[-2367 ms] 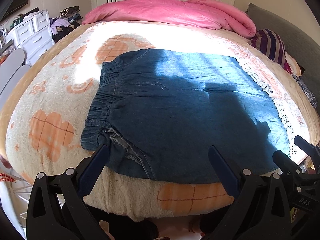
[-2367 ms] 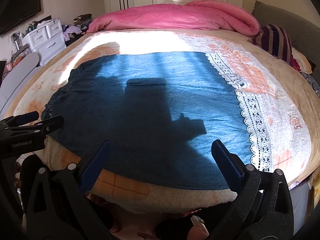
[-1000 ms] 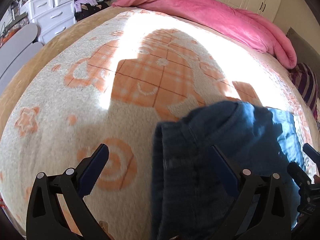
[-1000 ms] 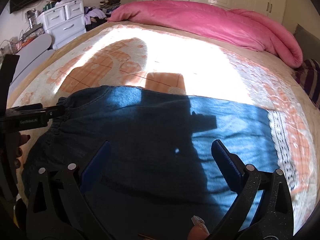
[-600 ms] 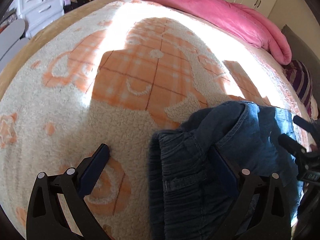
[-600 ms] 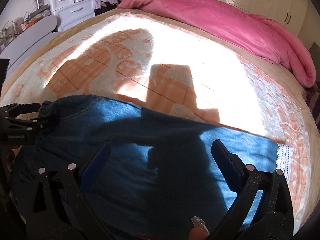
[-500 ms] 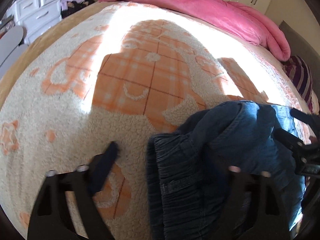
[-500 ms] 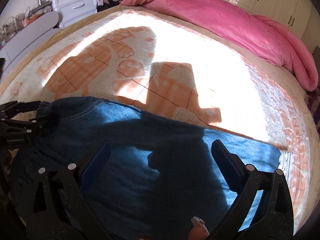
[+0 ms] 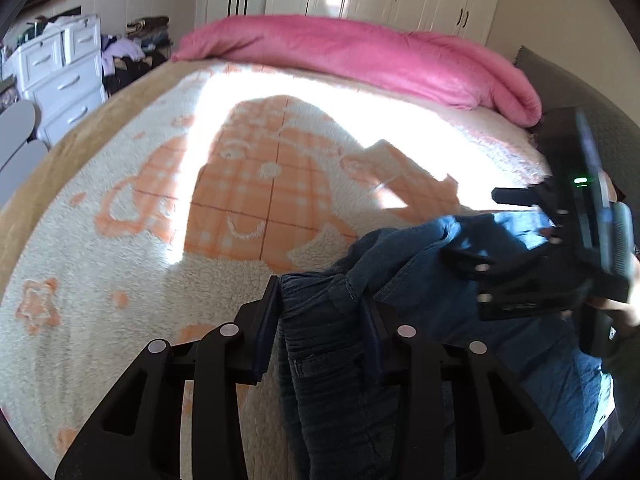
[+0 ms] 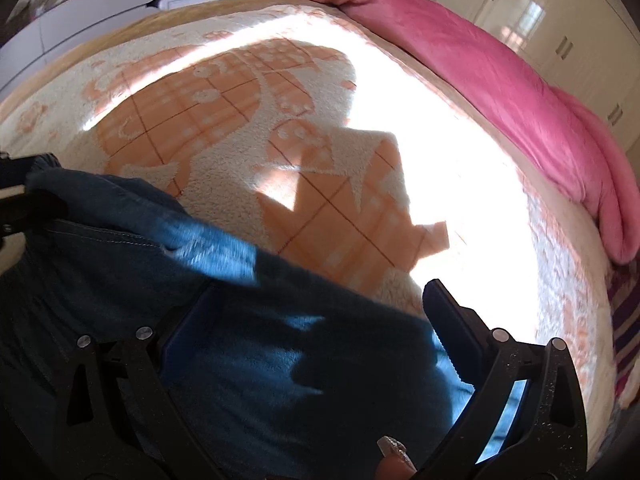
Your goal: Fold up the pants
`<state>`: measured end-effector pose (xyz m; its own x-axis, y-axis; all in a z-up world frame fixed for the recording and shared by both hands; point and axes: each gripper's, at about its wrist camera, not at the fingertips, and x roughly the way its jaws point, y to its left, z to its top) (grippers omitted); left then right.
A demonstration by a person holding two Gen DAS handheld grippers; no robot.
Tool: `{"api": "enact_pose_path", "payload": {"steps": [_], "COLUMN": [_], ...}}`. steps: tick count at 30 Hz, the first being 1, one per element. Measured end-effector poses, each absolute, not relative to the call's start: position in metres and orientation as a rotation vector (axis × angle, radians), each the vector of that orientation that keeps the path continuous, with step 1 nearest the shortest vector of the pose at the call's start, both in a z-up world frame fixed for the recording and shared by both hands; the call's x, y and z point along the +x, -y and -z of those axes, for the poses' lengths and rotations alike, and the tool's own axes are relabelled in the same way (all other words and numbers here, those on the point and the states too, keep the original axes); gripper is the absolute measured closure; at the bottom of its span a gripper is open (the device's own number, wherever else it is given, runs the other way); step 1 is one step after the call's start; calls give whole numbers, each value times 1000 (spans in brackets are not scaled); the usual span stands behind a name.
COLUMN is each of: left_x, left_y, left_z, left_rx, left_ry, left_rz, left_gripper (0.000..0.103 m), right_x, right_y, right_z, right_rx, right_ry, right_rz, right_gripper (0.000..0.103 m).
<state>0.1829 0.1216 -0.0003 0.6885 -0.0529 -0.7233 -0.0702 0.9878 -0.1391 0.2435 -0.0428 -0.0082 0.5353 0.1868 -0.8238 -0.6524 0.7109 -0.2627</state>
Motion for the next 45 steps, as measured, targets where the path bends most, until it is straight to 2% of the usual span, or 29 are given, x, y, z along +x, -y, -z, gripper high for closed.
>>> {"api": "enact_pose_path", "payload": {"steps": [2,4,6,7,8,9,11,25,45], "left_x": [177,173,173,171,169,168,162,106,48], "left_y": [-120,-117,-115,-114,-113,-114,-114,-96,-83], "left_z": [-3,-5,-5,-5,-5,-5,-7,-17,-15], "left_rx": [-158,-155,-146,-140,-136,-135,-143,-98,-39], "left_ry": [-798,-790,-788,-785,-781,-777,-766,-741,-796], "left_rz": [-3,2,2,-2,-7,-11,-11,5,29], "left_gripper": [68,68,68,68,68,68,68,67,66], "right_x": [240,235,229,225,221,215,205,95,11], "right_y": [38,36,41,45,49,55,61,113,131], "right_z": [10,12,12,11,9,7,1,-41,-35], "right_rx": [-636,-646,-582,-530,-500,-475,-439,-240,-144], "right_ry": [-858,-855,-876,-889,-892,-887,-870,-767,-819], "right_rz": [-565,-612,-676,-711,-729,-741,-757,-770,-809], "right_gripper": [10,27,63,71,83,89,94,94,94]}}
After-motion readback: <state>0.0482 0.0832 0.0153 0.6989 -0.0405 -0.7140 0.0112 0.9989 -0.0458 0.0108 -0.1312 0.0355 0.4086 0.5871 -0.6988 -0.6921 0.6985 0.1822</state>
